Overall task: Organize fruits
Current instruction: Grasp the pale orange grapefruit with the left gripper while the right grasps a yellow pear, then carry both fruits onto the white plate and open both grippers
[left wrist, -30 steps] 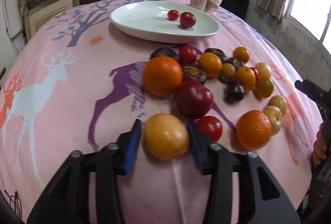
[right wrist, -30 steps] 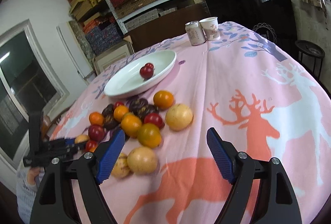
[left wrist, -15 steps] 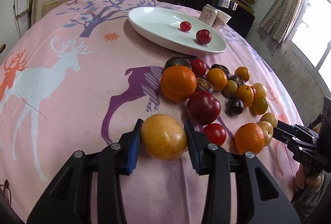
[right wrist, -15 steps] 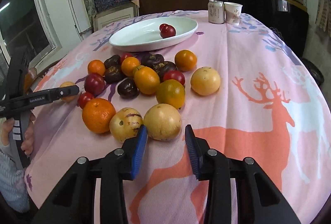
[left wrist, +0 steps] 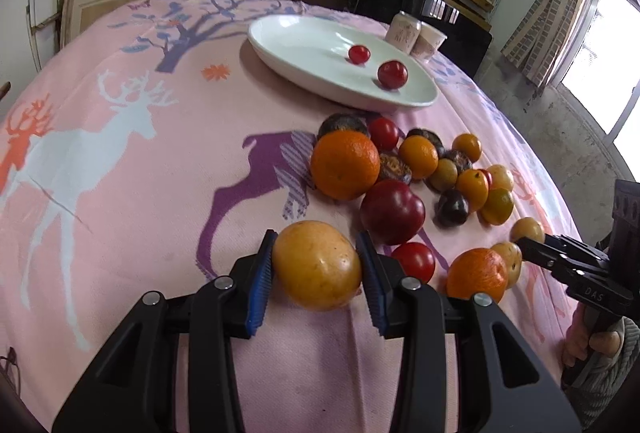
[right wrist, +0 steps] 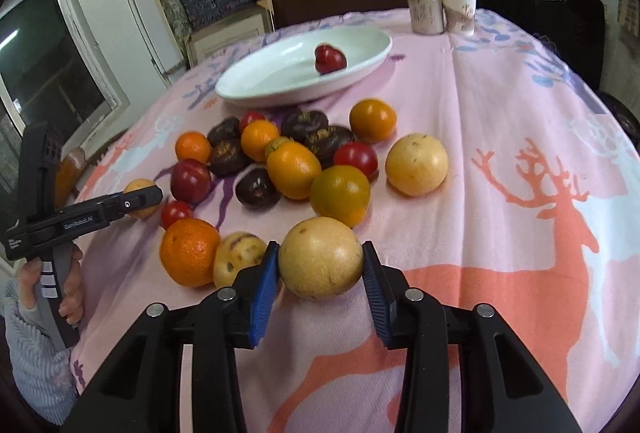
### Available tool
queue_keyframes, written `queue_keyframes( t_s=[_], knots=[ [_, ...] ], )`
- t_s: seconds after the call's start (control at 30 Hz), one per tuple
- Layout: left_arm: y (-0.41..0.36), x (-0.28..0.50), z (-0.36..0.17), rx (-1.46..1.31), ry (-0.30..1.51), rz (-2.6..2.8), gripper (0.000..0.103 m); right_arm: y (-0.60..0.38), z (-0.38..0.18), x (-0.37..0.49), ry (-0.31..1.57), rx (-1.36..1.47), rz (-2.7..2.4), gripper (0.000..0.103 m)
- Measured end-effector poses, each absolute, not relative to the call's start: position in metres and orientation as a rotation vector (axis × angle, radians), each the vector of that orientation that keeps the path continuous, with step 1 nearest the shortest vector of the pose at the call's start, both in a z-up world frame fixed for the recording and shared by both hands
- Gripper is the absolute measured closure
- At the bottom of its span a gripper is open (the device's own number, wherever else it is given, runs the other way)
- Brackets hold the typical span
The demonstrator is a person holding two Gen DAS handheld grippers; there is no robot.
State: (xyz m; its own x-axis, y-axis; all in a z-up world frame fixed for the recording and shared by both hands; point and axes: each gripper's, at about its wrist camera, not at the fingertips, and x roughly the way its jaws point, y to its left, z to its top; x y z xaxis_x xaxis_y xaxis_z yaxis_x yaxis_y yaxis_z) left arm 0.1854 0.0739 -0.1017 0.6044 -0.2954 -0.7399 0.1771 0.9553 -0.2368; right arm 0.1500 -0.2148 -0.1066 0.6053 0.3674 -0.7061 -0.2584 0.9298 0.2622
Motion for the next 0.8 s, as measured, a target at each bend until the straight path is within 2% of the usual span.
queue_keyframes(
  t_s=[0.17,0.33,0.57,0.63,0.67,0.7,0.77,0.8],
  knots=[
    [0.07,0.21,-0.068,-0.105,0.833,-0.244,0.064,-0.222,-0.063,0.16,0.735,0.133,0.368,0.062],
    [0.047,0.271,-0.033,-0.077,0.79,-0.235,0.064,-0.202,-0.029,0.222,0.689,0.095,0.377,0.062],
    [0.03,0.359,-0.06,-0.102,0.879,-0.194,0.063,-0.151,-0.055,0.318,0.813,0.065,0.441,0.061],
    [0.03,0.366,-0.07,-0.097,0.892,-0.186,0.063,-0.146,-0.065,0.332,0.833,0.061,0.444,0.058],
    [0.029,0.368,-0.074,-0.085,0.904,-0.193,0.061,-0.147,-0.067,0.332,0.822,0.067,0.435,0.048],
    [0.03,0.367,-0.076,-0.079,0.903,-0.202,0.057,-0.15,-0.066,0.331,0.805,0.077,0.43,0.045],
    [0.031,0.364,-0.072,-0.077,0.874,-0.188,0.042,-0.16,-0.06,0.327,0.78,0.088,0.428,0.045],
    [0.033,0.361,-0.069,-0.081,0.86,-0.188,0.041,-0.166,-0.054,0.324,0.759,0.106,0.428,0.043]
  ],
)
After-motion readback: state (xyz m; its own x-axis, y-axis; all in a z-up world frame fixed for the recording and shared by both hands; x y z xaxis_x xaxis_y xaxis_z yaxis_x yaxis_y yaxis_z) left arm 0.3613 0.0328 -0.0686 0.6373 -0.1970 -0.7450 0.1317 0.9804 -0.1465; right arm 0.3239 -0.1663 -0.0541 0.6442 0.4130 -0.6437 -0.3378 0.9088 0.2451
